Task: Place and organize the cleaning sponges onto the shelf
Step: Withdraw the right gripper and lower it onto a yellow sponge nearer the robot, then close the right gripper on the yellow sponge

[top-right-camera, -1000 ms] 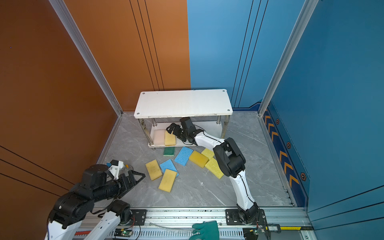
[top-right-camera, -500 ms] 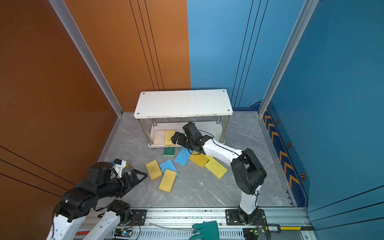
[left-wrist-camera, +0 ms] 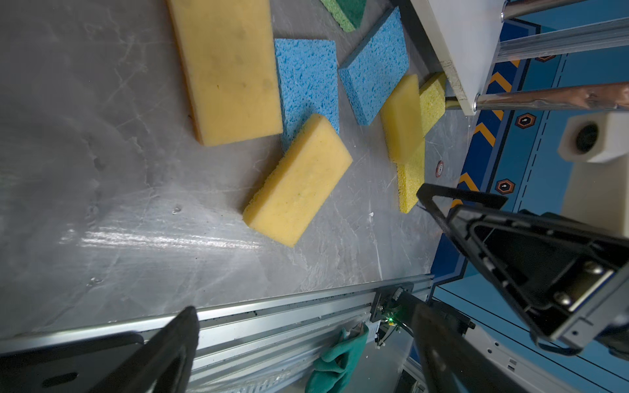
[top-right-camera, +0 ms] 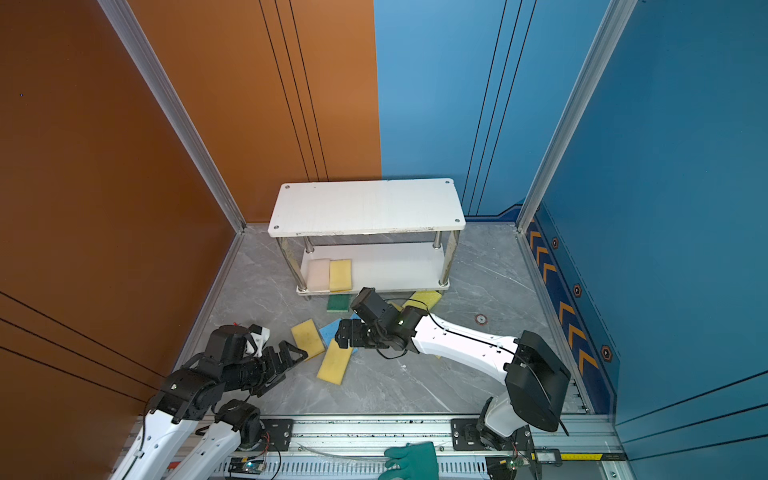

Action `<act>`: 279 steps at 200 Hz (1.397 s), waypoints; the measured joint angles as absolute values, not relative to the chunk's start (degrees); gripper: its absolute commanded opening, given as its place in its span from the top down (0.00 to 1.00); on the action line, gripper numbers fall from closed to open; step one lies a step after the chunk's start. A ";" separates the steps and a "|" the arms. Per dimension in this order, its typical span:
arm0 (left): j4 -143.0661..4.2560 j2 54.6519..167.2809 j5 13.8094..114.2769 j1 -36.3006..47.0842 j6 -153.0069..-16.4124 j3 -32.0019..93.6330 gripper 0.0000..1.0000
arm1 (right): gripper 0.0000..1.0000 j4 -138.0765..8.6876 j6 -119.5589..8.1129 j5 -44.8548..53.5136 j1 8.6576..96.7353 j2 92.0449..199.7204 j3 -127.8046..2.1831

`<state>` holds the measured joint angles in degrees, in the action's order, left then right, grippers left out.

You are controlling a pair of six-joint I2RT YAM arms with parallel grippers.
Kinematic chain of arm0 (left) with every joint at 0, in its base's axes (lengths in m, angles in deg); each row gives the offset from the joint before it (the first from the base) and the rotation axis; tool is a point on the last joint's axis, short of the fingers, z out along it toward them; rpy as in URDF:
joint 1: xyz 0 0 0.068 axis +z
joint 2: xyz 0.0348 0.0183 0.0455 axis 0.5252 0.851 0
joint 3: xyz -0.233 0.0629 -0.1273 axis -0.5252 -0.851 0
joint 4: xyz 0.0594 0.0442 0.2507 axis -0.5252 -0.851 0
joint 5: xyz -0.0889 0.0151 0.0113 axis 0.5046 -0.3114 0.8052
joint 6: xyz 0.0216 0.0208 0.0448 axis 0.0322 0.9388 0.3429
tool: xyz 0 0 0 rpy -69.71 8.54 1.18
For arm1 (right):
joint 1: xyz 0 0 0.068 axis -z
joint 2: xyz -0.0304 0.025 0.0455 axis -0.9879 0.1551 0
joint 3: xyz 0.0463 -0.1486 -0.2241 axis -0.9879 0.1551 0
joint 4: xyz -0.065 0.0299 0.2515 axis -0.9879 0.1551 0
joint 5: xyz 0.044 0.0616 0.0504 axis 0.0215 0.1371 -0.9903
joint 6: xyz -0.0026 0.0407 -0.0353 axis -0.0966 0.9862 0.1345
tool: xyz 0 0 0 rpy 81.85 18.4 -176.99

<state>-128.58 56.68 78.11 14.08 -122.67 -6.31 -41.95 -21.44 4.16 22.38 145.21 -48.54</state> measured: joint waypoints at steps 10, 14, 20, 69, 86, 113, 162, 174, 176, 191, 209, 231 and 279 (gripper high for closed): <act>-127.80 56.07 78.31 14.08 -123.61 -7.19 0.02 | 0.12 -42.06 -20.52 4.21 20.87 145.32 -47.60; -127.60 55.70 78.33 14.08 -123.83 -7.51 0.02 | 0.13 -42.17 -20.12 4.21 20.46 145.39 -47.25; -127.34 55.17 78.38 14.08 -124.37 -7.91 0.02 | 0.14 -42.50 -19.43 4.29 19.83 145.61 -46.66; -126.68 51.37 78.97 14.08 -127.81 -9.98 0.02 | 0.25 -47.94 -15.62 5.48 17.99 150.90 -43.49; -126.55 51.54 79.12 14.08 -127.98 -10.09 0.02 | 0.30 -50.11 -14.59 5.48 17.88 153.52 -43.47; -126.49 53.62 79.42 14.10 -127.52 -10.09 0.02 | 0.35 -53.71 -13.09 5.45 17.33 156.97 -43.47; -126.46 55.15 79.62 14.18 -126.38 -10.01 0.02 | 0.46 -57.52 -11.40 5.41 17.16 159.29 -43.47; -126.44 55.15 79.64 14.27 -126.36 -10.01 0.02 | 0.49 -58.37 -11.38 5.39 17.16 159.55 -43.47; -126.44 55.15 79.67 14.29 -126.36 -10.01 0.02 | 0.50 -58.41 -11.36 5.39 17.16 159.60 -43.47; -126.42 55.15 79.77 14.51 -126.19 -10.01 0.02 | 0.51 -59.16 -10.97 5.23 17.16 160.08 -43.47; -126.20 55.15 79.82 14.56 -126.14 -10.01 0.02 | 0.57 -59.51 -10.79 5.19 17.33 160.43 -43.47; -126.01 55.15 79.84 14.84 -126.01 -10.01 0.02 | 0.63 -60.05 -10.40 4.97 17.51 160.75 -43.47; -125.63 55.15 79.84 14.93 -126.03 -10.01 0.02 | 0.81 -60.03 -10.57 4.10 18.10 160.84 -43.47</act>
